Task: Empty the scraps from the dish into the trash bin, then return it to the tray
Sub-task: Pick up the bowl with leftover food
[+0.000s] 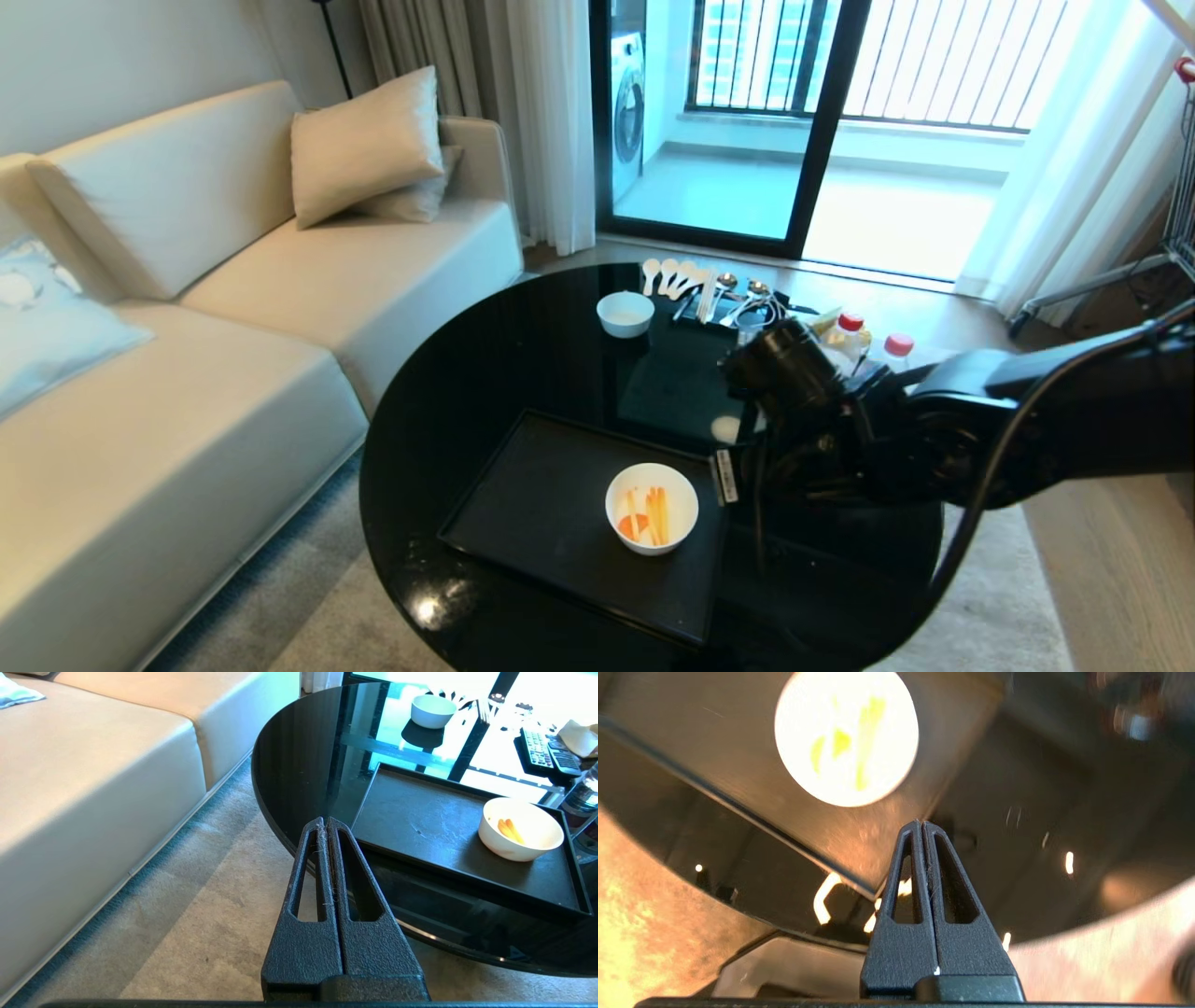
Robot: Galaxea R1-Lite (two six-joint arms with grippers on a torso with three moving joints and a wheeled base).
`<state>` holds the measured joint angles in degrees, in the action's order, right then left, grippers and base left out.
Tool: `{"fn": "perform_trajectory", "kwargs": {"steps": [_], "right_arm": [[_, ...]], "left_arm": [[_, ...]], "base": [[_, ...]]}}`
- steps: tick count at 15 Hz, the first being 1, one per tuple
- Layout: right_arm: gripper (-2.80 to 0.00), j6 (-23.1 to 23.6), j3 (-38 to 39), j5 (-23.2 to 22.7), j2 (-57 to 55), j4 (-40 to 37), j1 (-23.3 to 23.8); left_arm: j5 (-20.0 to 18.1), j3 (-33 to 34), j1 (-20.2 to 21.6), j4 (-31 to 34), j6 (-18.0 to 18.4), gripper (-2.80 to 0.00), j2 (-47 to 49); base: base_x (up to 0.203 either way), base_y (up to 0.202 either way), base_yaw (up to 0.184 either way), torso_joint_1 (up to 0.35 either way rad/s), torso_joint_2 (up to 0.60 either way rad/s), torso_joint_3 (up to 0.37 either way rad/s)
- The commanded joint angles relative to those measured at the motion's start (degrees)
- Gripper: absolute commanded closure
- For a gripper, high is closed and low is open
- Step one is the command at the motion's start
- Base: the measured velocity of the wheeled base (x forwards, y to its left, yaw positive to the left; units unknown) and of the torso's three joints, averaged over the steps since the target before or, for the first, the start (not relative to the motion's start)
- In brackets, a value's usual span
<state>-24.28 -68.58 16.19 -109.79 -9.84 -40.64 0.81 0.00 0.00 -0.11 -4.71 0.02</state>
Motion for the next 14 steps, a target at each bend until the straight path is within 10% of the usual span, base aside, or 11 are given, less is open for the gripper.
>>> {"fn": "perform_trajectory", "kwargs": {"steps": [1, 6, 14], "right_arm": [[0.00, -4.4, -2.9, 0.6, -4.2, -3.4, -1.7], [0.00, -6.9, -5.2, 0.4, -6.7, -6.6, -3.8], [0.00, -23.2, -23.9, 2.4, -16.6, -22.9, -7.3]], "left_arm": [[0.0, 0.0, 0.0, -0.1, 0.0, 0.00, 0.0], [0.0, 0.0, 0.0, 0.0, 0.0, 0.00, 0.0], [0.0, 0.0, 0.0, 0.0, 0.0, 0.00, 0.0]], "base": [[0.000, 0.000, 0.000, 0.000, 0.00, 0.000], [0.000, 0.000, 0.000, 0.000, 0.00, 0.000], [0.000, 0.000, 0.000, 0.000, 0.00, 0.000]]}}
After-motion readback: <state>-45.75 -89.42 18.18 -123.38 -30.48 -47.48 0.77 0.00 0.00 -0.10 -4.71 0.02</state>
